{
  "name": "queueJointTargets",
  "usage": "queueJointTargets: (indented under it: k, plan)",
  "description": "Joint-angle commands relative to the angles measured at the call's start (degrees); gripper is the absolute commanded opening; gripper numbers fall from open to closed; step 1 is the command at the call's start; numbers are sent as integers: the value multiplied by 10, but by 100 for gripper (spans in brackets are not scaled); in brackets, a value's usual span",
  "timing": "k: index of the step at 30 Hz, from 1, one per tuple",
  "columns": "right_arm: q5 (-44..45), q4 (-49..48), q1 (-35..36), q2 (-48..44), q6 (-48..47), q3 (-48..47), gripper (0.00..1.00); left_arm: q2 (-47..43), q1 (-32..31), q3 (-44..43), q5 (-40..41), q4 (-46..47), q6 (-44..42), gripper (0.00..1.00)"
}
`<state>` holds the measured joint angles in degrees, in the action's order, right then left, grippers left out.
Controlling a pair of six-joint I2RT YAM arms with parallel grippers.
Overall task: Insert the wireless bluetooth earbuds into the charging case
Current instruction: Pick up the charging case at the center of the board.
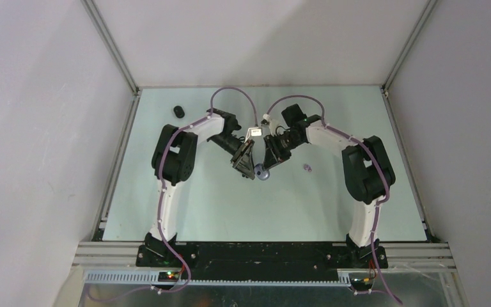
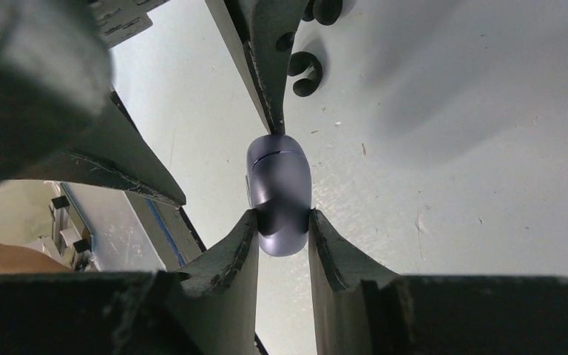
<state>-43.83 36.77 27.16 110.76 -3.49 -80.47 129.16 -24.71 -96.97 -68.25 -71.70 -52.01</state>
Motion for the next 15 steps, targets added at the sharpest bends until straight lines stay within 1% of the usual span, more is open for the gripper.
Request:
queueJointTargets:
  k: [1, 11, 15]
  plan:
    - [-41, -53, -2, -11, 13, -2, 29, 0, -17, -25, -75, 4, 2, 66]
    - [-50, -57, 15, 12, 7, 4, 35, 4, -18, -25, -96, 9, 11, 67]
    - [-53, -59, 19, 18, 7, 3, 35, 4, -18, -24, -100, 3, 5, 67]
